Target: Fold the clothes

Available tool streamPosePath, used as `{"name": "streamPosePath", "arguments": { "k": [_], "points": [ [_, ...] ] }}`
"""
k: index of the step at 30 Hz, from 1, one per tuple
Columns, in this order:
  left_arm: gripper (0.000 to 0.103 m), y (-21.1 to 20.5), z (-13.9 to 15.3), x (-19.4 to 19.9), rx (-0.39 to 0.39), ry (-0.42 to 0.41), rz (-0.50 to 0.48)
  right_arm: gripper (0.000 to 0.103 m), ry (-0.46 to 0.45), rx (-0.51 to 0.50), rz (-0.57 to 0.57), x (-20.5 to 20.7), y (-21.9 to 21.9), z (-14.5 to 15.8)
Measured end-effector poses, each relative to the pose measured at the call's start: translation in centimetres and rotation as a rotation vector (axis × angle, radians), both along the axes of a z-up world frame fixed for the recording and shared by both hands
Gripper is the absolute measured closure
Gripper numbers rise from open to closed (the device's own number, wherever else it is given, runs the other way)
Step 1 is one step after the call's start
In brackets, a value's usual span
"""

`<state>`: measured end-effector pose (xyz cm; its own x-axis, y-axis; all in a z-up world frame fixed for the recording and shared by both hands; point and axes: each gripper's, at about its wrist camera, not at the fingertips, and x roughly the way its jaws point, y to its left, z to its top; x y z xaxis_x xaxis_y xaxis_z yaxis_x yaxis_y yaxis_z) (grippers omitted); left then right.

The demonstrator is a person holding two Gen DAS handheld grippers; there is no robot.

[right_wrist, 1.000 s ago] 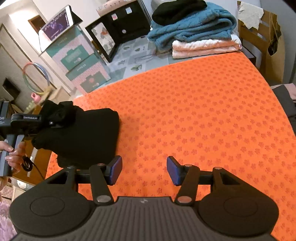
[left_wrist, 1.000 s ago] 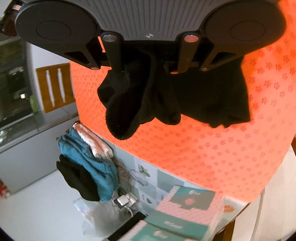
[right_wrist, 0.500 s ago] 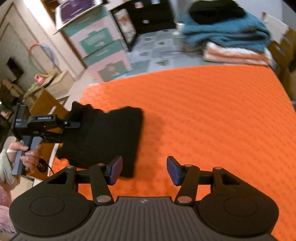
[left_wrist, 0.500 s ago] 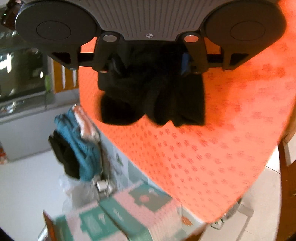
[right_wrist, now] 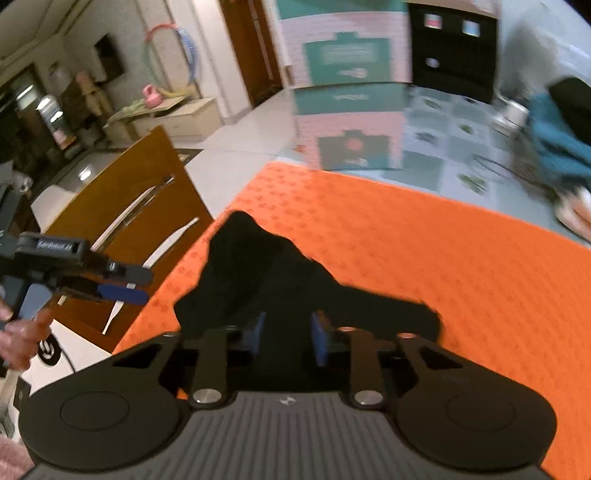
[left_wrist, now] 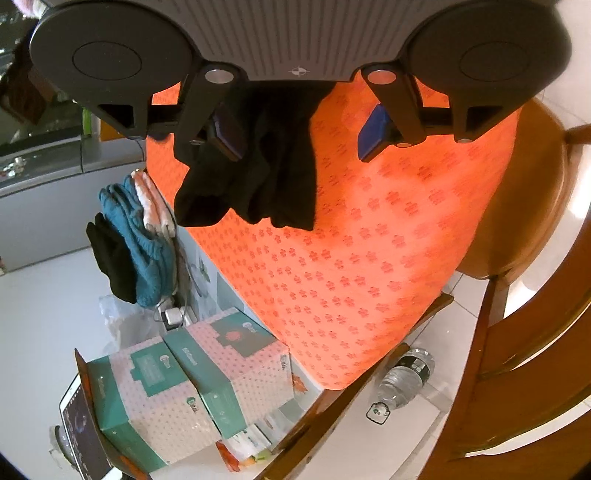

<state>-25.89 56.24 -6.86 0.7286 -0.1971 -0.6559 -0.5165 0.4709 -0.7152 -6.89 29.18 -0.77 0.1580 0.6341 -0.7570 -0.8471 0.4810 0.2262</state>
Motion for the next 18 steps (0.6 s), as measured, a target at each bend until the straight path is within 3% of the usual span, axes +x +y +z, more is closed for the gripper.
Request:
{"name": "streamPosePath", "arguments": {
  "k": [8, 13, 18],
  "points": [
    [0.031, 0.5, 0.0, -0.8, -0.001, -0.006, -0.003, 0.080, -0.070, -0.038, 0.081, -0.3, 7.2, -2.3],
    [0.028, 0.4, 0.3, -1.2, 0.041, 0.013, -0.021, 0.079, -0.143, -0.097, 0.181, -2.5, 11.2, -4.5],
    [0.024, 0.1, -0.2, -1.1, 0.066, 0.045, -0.053, 0.070, -0.158, -0.113, 0.252, -4.1, 12.6, -5.8]
  ]
}}
